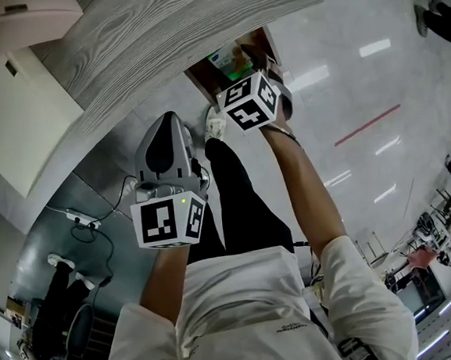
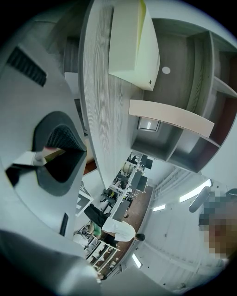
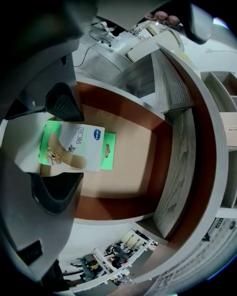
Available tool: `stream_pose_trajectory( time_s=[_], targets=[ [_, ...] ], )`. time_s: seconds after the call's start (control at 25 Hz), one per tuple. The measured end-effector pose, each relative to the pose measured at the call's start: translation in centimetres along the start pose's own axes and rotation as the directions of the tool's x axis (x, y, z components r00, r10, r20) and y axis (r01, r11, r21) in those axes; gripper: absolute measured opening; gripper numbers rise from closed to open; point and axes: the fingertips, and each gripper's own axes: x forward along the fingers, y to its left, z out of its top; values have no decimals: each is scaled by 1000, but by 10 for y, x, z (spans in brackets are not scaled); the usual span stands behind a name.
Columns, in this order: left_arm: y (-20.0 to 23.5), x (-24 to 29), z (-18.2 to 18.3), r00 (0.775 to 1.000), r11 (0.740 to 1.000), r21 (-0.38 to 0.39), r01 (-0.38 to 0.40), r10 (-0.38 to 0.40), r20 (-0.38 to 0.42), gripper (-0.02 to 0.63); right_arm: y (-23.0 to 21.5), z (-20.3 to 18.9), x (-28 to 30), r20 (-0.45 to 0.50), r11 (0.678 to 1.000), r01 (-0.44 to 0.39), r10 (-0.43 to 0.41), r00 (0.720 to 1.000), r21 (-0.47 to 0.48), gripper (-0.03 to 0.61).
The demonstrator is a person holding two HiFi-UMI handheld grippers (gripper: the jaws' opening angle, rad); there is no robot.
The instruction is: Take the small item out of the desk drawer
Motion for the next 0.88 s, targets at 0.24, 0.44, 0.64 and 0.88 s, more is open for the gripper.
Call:
stream_pose_trajectory(
  time_s=[0.24,0.44,0.64,0.88],
  targets=[
    [2,-1,-2,1000,1000,-11,-3,3,-4,15,0,0,8,-29,1000,-5,6,1000,18,333],
    [2,0,-4,1000,1000,-6,0,0,-7,15,1,-1,13,-49,1000,0,0,999,2,333],
    [2,-2,-2,1000,1000,-10,7,-7,-1,15,-2,-1,10,-42,1000,11,-10,999,0,331],
    [1,-5,-3,1000,1000,0,22,-22,-3,15,-8,3,5,-9,999,42,-42,999,28,330]
  ],
)
